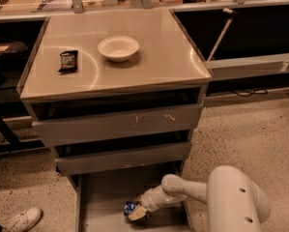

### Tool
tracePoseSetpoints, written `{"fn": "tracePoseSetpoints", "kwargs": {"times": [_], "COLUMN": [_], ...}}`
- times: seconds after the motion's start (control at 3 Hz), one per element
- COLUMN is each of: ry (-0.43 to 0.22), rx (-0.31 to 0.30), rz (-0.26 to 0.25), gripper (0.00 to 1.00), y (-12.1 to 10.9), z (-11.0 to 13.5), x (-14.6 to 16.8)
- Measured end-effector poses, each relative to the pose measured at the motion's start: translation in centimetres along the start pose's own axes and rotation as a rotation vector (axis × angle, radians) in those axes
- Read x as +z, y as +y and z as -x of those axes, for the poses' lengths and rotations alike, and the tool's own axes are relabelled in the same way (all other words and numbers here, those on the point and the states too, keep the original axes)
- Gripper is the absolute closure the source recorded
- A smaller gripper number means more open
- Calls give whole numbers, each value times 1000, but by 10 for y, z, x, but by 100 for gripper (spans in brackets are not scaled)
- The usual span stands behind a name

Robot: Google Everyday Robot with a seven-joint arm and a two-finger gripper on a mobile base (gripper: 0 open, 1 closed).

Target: Pick pepsi can from bottom drawer and place on counter

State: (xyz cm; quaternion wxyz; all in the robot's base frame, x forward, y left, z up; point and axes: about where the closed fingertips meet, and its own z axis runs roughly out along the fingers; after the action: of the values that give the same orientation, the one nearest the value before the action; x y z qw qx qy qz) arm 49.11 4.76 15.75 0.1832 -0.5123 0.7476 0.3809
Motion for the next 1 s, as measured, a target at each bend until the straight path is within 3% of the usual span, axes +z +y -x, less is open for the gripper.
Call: {"fn": "tracePoseSetpoints", "kwargs": {"times": [0.67,1.0], "ry": [20,43], "rx": [125,129], "rz": [-76,-107], "gripper": [100,100], "y": [32,47], "z": [27,60], "x": [-81,-129]}}
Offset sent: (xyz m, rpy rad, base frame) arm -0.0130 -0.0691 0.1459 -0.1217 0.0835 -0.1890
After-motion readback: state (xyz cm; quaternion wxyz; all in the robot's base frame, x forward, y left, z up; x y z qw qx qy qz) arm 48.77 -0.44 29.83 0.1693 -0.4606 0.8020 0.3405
